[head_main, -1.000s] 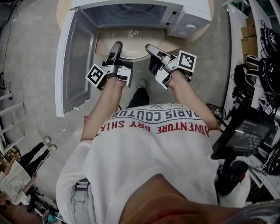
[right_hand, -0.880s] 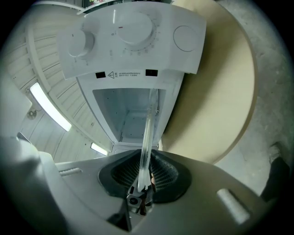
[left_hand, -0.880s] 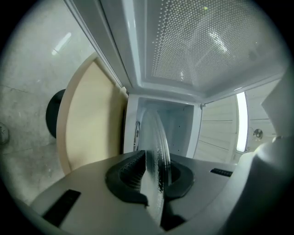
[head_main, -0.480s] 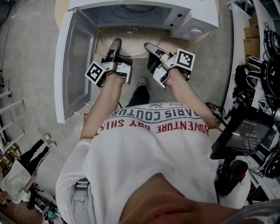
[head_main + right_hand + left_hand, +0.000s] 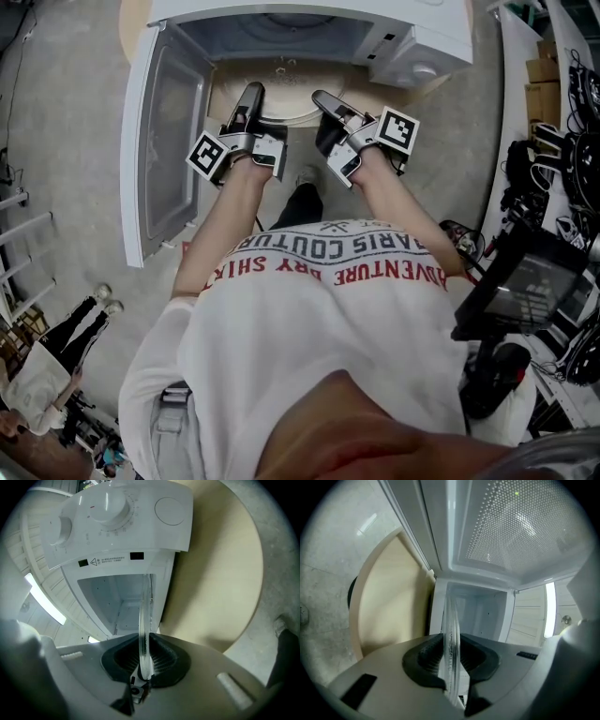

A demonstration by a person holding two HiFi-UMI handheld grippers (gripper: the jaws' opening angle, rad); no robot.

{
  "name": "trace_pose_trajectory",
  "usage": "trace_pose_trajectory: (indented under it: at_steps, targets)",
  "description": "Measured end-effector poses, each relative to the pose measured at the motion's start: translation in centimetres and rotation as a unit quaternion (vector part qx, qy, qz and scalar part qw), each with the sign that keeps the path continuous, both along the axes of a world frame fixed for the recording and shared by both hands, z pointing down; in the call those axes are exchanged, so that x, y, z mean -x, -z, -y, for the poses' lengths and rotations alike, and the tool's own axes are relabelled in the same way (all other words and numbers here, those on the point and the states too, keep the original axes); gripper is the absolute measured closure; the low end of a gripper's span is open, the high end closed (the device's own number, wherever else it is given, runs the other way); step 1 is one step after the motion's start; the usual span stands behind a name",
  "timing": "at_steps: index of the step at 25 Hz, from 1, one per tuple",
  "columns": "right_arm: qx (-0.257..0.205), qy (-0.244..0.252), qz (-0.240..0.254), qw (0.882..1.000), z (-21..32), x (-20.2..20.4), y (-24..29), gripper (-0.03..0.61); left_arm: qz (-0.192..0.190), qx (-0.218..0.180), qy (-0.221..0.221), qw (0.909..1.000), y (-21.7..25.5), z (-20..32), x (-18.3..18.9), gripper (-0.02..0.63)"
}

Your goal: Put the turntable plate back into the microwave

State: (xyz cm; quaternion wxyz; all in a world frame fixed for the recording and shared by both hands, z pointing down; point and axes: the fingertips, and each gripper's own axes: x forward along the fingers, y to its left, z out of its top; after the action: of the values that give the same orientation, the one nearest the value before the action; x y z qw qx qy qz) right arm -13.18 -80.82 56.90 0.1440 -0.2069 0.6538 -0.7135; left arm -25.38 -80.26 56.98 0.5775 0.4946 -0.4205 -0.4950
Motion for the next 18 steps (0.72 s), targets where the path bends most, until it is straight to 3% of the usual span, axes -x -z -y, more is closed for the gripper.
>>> trace_pose_trajectory:
  at_steps: [9, 16, 18]
  targets:
    - [0.002, -0.016, 0.004, 1.0, 1.3, 0.2, 0.2, 0.554, 0.01, -0.001, -0.053, 0.9986, 0.8, -2.2, -2.7, 0.535]
    - [0.0, -0.017, 0.004, 1.0, 1.4, 0.1, 0.0, 0.554, 0.005, 0.001, -0.051, 0.9987, 0.3, -3.6, -2.9, 0.538]
    - [-0.001, -0.017, 0.005, 1.0, 1.5, 0.1, 0.0, 0.554, 0.008, -0.001, -0.052, 0.9986, 0.5, -3.4, -2.9, 0.566]
